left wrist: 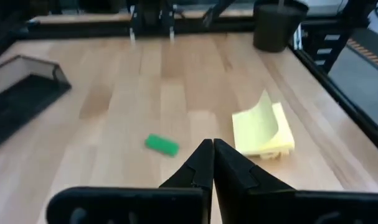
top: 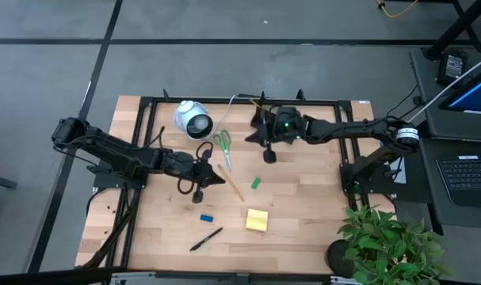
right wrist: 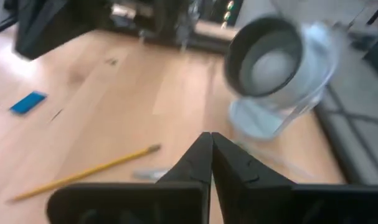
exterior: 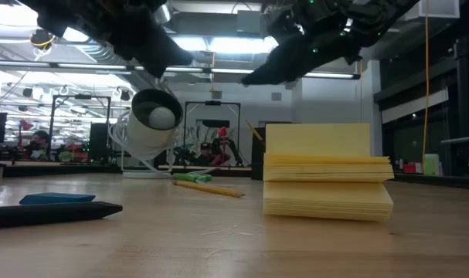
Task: Pick and place office supplies into organizer
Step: Put the brown binder clip into the desk organizer
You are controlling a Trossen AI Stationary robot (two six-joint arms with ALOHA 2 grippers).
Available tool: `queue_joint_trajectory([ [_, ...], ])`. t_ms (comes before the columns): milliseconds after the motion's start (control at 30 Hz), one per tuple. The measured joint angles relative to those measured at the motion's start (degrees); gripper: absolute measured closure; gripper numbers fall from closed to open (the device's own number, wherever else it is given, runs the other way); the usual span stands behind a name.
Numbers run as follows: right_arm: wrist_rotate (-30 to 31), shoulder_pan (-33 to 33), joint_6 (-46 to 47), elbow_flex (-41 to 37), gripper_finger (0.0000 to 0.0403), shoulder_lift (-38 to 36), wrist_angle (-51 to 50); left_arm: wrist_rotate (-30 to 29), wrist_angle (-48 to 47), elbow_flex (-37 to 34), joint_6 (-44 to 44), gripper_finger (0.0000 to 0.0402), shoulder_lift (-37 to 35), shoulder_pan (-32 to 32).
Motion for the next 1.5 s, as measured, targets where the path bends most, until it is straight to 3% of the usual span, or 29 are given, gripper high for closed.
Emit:
queue_joint_trajectory([
  [367, 3.1, 4.8, 0.6, 0.0, 0.0392, 0.0, -9.1, -1.3, -13.6, 0.3, -11.9, 0.0400, 0.0, -2.3],
  [667, 3.1, 5.4, 0.4, 0.0, 0.0391, 0.0, -9.7, -6.6, -41.0, 11.9, -35.4, 0.0400, 0.0, -11.4],
  [867, 3.1, 5.4, -1.3, 0.0, 0.0391, 0.0, -9.4, -14.0, -41.8, 17.5, -45.1, 0.0400, 0.0, -20.7],
  [1067, 3.1, 5.4, -3.3, 0.0, 0.0397, 0.0, -7.2, -22.0, -43.6, 18.6, -59.1, 0.0400, 1.2, -27.8],
  [1267, 3.1, 5.3, -3.4, 0.0, 0.0384, 0.0, -5.5, -17.6, -49.7, 19.6, -76.1, 0.0401, 6.7, -29.2],
  [1500, 3.0, 5.3, -3.4, 0.0, 0.0398, 0.0, -6.1, -7.5, -61.4, 29.7, -93.7, 0.0400, 13.8, -29.4],
])
